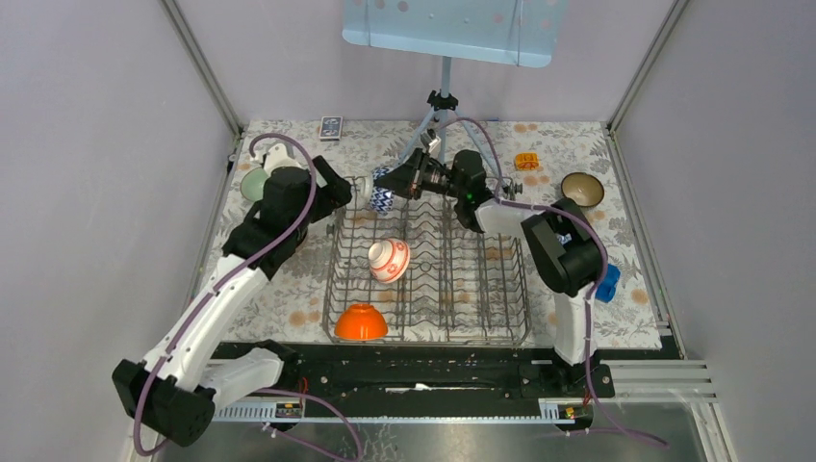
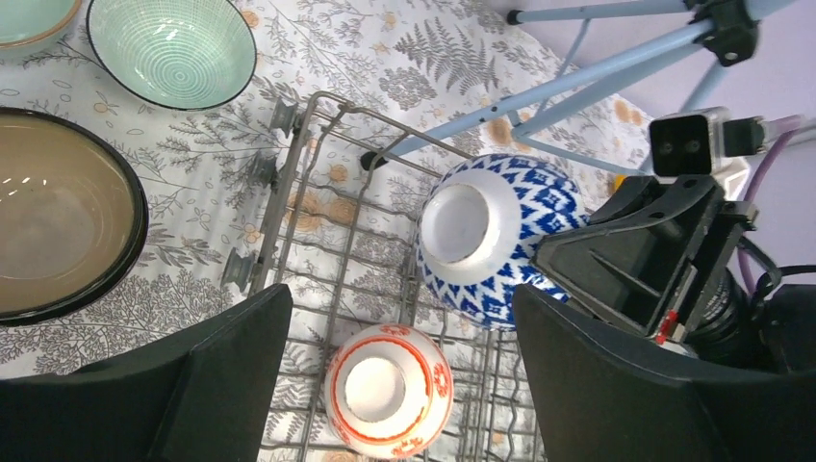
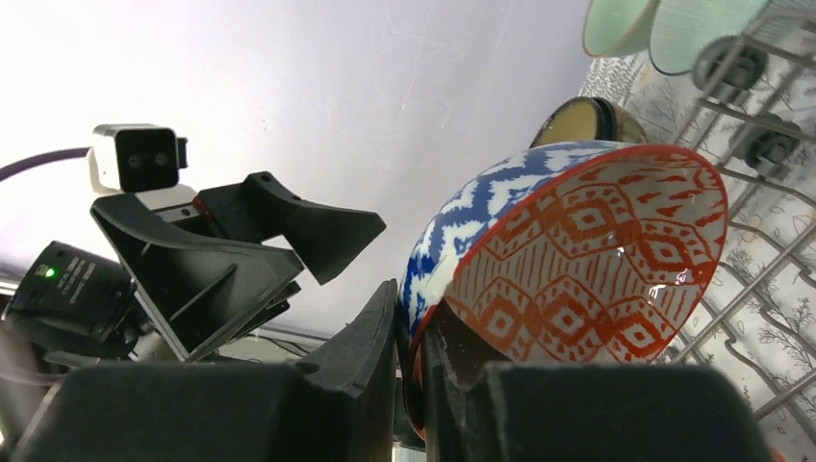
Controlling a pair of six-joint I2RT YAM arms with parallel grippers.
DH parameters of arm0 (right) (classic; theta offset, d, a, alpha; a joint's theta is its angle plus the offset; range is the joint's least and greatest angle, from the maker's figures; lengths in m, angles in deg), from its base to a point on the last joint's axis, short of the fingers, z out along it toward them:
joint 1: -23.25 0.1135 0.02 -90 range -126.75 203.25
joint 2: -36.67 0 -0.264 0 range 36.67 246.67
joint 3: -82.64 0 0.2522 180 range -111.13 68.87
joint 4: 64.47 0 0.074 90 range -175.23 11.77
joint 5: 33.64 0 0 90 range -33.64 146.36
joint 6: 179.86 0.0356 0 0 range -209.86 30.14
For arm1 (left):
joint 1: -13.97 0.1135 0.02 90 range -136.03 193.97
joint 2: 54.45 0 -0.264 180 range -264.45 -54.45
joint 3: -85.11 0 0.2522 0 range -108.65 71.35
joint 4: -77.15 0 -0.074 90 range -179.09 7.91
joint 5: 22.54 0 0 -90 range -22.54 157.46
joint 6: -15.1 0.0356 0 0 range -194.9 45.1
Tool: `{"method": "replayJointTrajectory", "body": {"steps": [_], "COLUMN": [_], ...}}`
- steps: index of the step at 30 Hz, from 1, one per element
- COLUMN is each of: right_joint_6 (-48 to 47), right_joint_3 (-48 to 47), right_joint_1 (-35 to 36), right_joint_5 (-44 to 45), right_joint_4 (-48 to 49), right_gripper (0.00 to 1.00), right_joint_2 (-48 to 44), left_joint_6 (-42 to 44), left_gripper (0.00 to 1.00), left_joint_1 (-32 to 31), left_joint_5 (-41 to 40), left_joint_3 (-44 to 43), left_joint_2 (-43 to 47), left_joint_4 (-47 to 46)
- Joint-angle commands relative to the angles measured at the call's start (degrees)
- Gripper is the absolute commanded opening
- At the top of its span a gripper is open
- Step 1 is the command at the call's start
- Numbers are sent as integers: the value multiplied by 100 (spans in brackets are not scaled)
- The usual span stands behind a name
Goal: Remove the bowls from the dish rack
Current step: Pick up the bowl from the dish rack, then place the bowl with the bowl.
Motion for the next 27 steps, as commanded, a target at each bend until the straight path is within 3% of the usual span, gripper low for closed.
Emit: {"method": "replayJointTrajectory", "body": {"steps": [1, 6, 14, 20, 27], "right_joint_6": [-850, -2444, -4660, -6141, -7278], "right_joint_3": [136, 380, 548, 276, -57], "right_joint_1": [113, 226, 489, 970, 1781], "right_joint_5": [-188, -33, 753, 1984, 3815], "right_joint_4": [-408, -2337, -5030, -7056, -8230], "right_gripper": [0, 0, 0, 0, 0], "right_joint_2": [-1063, -2116, -3789, -4670, -5205], "left_joint_6": [0, 52, 260, 303, 394], "left_gripper": [91, 98, 99, 99, 99], "left_joint_1": [24, 24, 24, 24, 26], "left_joint_5": [254, 115, 629, 1426, 2547], "left_joint_3": [-125, -283, -424, -245, -46], "left_joint_2": [393, 594, 672, 757, 903], "left_joint_4": [137, 425, 180, -432, -1001]}}
